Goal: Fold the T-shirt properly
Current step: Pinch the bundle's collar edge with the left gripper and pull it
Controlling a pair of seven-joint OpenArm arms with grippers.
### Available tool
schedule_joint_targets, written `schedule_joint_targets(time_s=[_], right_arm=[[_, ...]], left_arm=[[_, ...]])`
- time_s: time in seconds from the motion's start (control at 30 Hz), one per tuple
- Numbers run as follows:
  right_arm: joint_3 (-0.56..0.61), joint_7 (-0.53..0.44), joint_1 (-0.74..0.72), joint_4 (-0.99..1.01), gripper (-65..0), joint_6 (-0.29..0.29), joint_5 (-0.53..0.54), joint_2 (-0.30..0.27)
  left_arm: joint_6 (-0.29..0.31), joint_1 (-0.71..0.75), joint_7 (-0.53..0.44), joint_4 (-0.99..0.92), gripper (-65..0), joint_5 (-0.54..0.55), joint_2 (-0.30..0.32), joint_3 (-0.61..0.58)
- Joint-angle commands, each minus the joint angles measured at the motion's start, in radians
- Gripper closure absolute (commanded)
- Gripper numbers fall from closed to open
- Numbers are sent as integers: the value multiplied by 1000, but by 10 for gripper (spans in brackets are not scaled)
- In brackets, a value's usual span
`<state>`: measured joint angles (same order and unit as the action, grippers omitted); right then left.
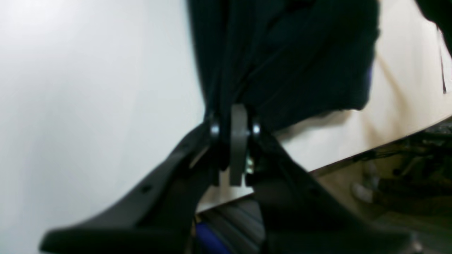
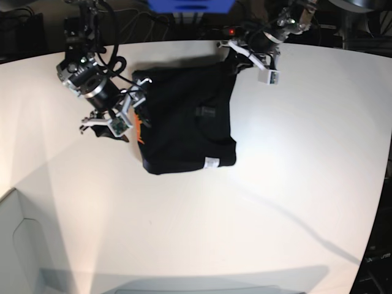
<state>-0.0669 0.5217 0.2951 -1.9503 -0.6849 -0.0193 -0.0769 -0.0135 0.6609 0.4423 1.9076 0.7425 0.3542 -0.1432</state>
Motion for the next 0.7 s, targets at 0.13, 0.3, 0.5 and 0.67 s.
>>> schedule_joint_targets(time_s=[0.13,0.3,0.5,0.67], right_arm=[[0,-27,-3,-14,-381,-13,20,-1],[0,-27,-9,-14,-381,-13,20,-1],[2,-28,-9,-14,-381,-13,20,-1],[14,-30,-10,-14,-381,-13,20,-1]], left_arm=[[14,-36,-4,-61,0,10,3,-5],[11,-33,-4,-67,-4,10,7,-2],[10,-30,3,-56,-154,12,12,-5],[13,-20,83,20,-369,12,13,11]])
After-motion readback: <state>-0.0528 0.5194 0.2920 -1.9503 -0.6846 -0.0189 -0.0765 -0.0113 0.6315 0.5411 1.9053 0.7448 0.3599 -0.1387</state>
